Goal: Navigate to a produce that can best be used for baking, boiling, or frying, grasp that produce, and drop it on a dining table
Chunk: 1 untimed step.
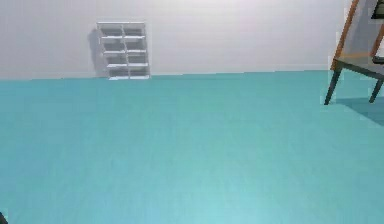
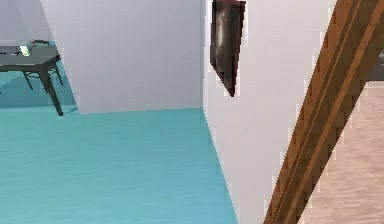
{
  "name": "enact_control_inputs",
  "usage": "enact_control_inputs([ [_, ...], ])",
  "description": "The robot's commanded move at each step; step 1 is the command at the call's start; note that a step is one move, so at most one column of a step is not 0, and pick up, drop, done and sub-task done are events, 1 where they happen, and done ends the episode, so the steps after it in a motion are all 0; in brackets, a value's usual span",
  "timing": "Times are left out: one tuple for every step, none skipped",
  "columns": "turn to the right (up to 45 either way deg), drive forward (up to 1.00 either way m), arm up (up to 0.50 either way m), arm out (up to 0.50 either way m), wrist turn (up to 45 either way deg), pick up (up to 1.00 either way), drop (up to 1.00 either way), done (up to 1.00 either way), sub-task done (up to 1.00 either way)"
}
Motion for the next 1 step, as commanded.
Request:
enact_control_inputs([
  [-3.0,0.00,0.00,0.00,0.0,0.00,0.00,0.00,0.00],
])
